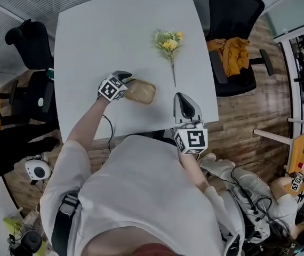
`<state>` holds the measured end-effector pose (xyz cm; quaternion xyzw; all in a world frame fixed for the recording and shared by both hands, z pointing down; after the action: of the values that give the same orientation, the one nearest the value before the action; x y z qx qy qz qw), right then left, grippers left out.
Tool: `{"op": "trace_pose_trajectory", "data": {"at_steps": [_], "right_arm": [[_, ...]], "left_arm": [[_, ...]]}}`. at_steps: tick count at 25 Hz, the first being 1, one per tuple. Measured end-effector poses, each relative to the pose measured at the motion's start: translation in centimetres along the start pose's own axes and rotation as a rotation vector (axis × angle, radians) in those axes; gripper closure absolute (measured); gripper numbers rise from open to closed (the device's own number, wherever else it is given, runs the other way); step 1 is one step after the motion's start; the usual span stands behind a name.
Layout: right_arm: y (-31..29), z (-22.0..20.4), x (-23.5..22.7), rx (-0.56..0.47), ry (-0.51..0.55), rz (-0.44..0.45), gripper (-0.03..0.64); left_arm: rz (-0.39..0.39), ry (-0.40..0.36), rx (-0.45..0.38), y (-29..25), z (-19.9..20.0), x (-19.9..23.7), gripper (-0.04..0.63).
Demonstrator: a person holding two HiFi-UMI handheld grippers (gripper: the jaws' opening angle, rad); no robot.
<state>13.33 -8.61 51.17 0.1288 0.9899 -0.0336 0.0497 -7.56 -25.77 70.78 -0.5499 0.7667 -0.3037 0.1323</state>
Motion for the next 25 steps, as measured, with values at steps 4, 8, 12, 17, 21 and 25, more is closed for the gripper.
{"op": "trace_pose_trajectory", "data": {"at_steps": [4, 8, 12, 17, 21, 25], "right_arm": [[0.2, -0.2, -0.5, 0.010, 0.001, -0.017, 0.609], [0.1, -0.4, -0.9, 0.022, -0.001, -0.031, 0.609], [-0.2, -0.6, -0.9, 0.032, 0.001, -0.036, 0.609], [-0.6, -0.9, -1.0, 0.041, -0.002, -0.037, 0.609], [-1.1, -1.2, -1.3, 0.042, -0.030, -0.045, 0.609], [-1.5, -1.3, -1.4, 0.046, -0.037, -0.049, 0.609]], "left_arm": [[-0.065, 0.043, 0.034, -0.9, 0.2, 1.1, 0.472], [-0.104, 0.112, 0.051, -1.7, 0.4, 2.2, 0.472], [-0.122, 0.141, 0.062, -2.4, 0.1, 2.9, 0.472], [-0.186, 0.206, 0.089, -3.4, -0.5, 3.3, 0.469], [-0.218, 0.249, 0.106, -4.0, -1.2, 3.7, 0.439], [-0.245, 0.291, 0.106, -4.4, -1.8, 3.8, 0.434]]}}
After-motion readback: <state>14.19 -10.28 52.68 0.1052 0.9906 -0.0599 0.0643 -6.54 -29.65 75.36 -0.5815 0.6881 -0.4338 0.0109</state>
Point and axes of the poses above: the fingertips, and each gripper's own axes: y backward along the fingers, x to its left, z out of its top, the point moved 7 cm from there along y, backward along the fingers, and after that the axes turned 9 degrees about -x, right-handed, at the moved point
